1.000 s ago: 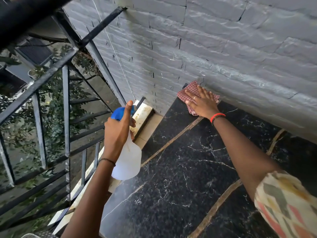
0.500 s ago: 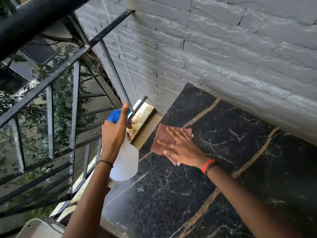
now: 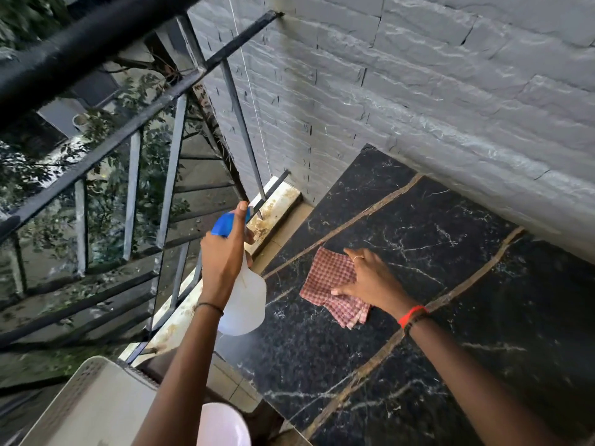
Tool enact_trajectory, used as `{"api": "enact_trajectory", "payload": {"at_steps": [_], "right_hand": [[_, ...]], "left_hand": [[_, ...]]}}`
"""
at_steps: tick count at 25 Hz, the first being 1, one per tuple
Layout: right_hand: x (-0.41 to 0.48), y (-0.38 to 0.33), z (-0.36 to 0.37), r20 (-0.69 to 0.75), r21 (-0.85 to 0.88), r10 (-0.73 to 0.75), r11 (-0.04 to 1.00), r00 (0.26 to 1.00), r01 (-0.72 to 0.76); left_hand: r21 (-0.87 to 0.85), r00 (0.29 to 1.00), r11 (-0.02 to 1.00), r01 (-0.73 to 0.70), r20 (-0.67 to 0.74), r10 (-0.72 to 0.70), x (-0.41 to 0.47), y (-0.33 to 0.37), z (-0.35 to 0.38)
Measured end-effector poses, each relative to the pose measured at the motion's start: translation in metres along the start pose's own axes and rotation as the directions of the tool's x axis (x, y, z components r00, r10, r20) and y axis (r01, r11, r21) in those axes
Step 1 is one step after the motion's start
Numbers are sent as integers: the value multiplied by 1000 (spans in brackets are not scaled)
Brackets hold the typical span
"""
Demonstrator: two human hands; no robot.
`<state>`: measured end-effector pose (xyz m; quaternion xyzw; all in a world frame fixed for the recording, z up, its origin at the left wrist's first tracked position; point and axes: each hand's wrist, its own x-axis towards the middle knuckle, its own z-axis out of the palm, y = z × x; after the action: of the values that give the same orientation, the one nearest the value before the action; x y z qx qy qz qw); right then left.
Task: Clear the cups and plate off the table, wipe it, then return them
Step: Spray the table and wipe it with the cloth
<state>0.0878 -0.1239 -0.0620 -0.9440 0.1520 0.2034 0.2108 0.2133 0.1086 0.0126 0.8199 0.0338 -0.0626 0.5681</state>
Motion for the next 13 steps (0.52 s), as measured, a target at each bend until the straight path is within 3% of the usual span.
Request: {"api": "enact_trajectory", "payload": {"at_steps": [3, 5, 13], "right_hand": [[6, -13, 2, 4, -164, 62, 985, 998, -61], [9, -17, 5, 6, -177, 112, 978, 994, -109], [-10, -7, 19, 40, 236, 268, 934, 963, -270]], "left_hand": [[-12, 1000, 1000, 10, -19, -10, -12, -6, -12], [-33, 999, 999, 16, -46, -17, -18, -7, -19], [-110, 985, 994, 21, -167, -39, -48, -16, -71]]}}
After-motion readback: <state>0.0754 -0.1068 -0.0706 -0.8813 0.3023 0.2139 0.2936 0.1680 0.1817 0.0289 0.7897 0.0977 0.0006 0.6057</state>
